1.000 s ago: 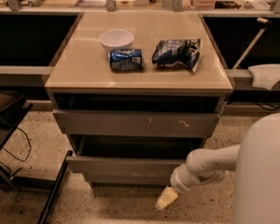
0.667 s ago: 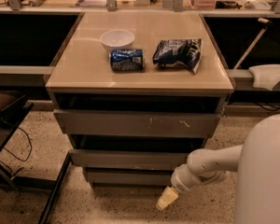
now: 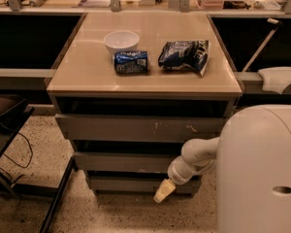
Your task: Close middle drawer
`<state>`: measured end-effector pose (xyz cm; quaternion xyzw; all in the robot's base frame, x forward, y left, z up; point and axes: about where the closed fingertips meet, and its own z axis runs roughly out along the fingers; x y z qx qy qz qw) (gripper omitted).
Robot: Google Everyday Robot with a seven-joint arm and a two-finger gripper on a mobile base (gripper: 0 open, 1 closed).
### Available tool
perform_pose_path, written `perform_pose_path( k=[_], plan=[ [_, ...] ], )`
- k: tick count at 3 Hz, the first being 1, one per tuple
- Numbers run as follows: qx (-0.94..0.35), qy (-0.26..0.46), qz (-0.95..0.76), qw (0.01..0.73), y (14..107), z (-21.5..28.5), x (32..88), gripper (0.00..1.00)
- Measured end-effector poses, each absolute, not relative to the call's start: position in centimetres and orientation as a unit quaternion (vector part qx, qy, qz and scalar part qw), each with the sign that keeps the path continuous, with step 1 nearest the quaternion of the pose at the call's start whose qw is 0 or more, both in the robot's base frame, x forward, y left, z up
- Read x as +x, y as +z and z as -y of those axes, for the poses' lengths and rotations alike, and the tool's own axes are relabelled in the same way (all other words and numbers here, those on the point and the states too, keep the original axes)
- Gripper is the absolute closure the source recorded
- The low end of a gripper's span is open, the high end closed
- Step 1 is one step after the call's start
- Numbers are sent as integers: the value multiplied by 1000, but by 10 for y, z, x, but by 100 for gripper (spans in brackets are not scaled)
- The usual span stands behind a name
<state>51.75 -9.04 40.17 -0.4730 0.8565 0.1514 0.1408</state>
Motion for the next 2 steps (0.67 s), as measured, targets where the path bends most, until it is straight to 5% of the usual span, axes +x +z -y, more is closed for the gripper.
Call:
perform_pose_path(
  k=[2],
  plan=[
    [-479,148,-853,147,405,82,530,0]
  ],
)
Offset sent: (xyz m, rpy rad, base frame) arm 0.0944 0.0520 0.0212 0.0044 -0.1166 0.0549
